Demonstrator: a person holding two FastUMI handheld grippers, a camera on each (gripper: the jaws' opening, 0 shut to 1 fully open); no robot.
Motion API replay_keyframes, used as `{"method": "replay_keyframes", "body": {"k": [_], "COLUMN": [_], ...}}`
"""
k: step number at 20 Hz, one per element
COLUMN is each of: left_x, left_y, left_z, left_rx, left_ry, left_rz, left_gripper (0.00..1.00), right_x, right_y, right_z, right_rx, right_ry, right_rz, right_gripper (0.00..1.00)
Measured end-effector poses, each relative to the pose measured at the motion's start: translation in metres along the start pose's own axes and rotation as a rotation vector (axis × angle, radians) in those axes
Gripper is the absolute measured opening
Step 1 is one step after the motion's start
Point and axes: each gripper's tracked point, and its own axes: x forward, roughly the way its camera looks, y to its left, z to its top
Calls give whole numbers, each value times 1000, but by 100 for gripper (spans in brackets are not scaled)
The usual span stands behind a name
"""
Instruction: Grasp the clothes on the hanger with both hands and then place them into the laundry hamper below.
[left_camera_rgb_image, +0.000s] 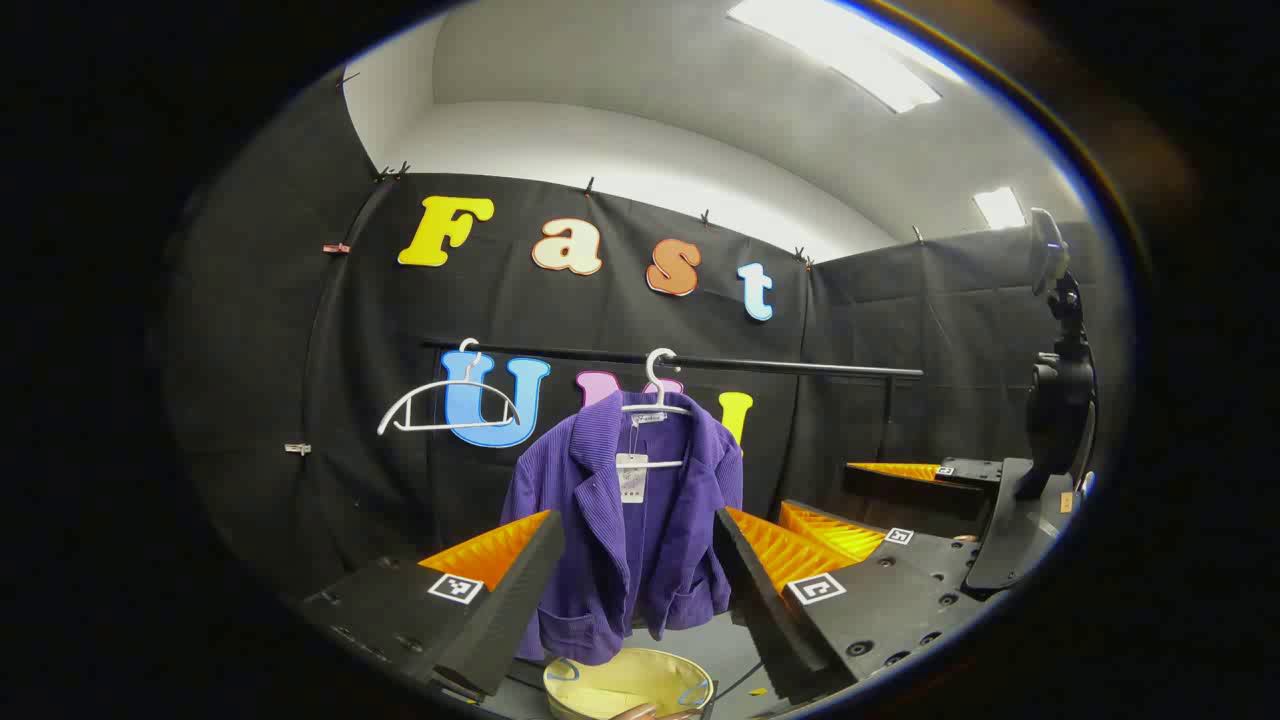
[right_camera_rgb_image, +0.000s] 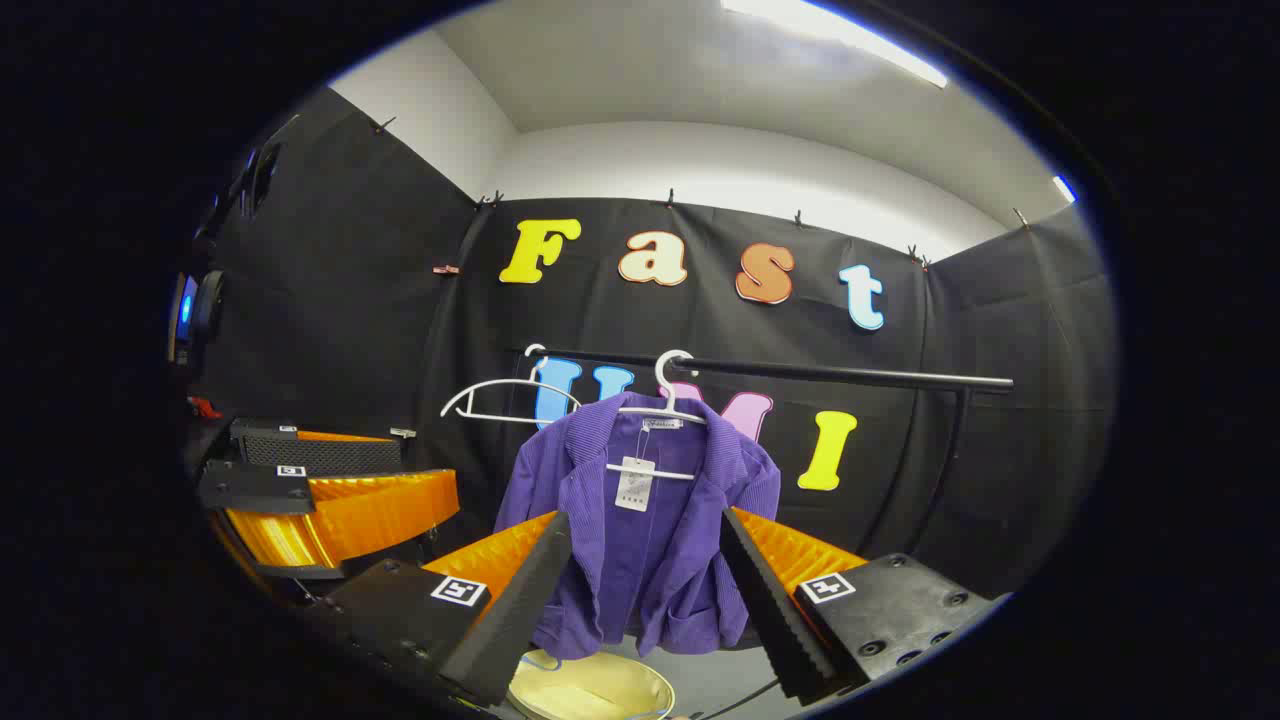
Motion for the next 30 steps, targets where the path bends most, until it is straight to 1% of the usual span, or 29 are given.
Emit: {"method": "replay_keyframes", "body": {"k": [1, 2, 7, 10, 21, 27, 30], "left_x": [0, 0, -1, -2, -11, -14, -14], "left_y": [1, 0, -3, -3, -13, -11, -8], "left_z": [1, 2, 4, 7, 17, 21, 14], "left_rx": [0, 0, 3, 11, 18, 11, 1], "left_ry": [-5, -10, -21, -28, -55, -69, -55], "left_rz": [0, -1, -21, -21, -36, -59, -87], "left_gripper": [94, 94, 94, 94, 94, 94, 94], "right_x": [0, -1, -8, -14, -30, -33, -33], "right_y": [-1, -3, -9, -14, -24, -22, -19], "right_z": [1, 2, 8, 12, 20, 23, 18], "right_rx": [2, 1, 12, 8, 28, 21, 16], "right_ry": [-3, -5, -23, -32, -46, -43, -36], "right_rz": [-1, -6, -38, -54, -87, -107, -135], "right_gripper": [99, 97, 97, 97, 97, 97, 97]}}
